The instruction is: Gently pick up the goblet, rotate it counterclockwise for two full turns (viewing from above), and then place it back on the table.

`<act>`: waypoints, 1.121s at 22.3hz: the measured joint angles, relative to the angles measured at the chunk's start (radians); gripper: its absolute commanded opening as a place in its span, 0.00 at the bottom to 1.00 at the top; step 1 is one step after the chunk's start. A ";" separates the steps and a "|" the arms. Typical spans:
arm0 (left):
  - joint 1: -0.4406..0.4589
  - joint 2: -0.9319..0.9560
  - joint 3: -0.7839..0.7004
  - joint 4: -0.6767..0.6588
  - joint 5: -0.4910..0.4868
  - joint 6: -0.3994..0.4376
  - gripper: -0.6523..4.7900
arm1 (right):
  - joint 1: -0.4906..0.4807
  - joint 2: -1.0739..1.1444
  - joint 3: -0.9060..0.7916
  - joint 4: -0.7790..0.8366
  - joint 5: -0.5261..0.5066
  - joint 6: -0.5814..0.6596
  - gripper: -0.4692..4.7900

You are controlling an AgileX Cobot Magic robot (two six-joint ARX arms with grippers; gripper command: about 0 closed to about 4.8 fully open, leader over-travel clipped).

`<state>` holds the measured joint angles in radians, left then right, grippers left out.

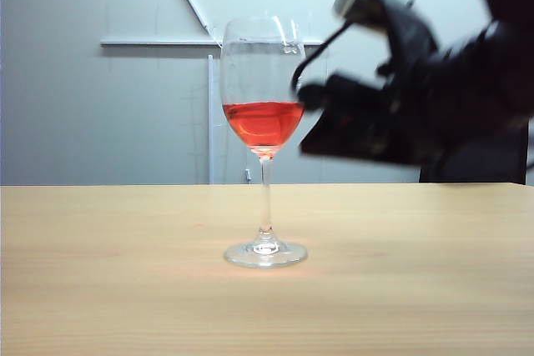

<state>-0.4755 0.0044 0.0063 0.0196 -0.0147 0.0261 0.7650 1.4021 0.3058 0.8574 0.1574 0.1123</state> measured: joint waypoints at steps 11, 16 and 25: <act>0.451 0.000 0.000 -0.001 -0.002 0.000 0.11 | -0.001 -0.692 0.000 -0.567 0.154 -0.061 0.08; 0.508 0.000 0.000 0.000 -0.004 0.000 0.11 | -0.002 -0.897 0.000 -0.737 0.164 -0.061 0.08; 0.507 0.000 0.000 -0.001 -0.001 0.000 0.11 | -0.002 -0.953 0.000 -0.772 0.164 -0.061 0.08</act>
<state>0.0311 0.0044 0.0063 0.0189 -0.0154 0.0261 0.7635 0.4492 0.3058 0.0849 0.3214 0.0513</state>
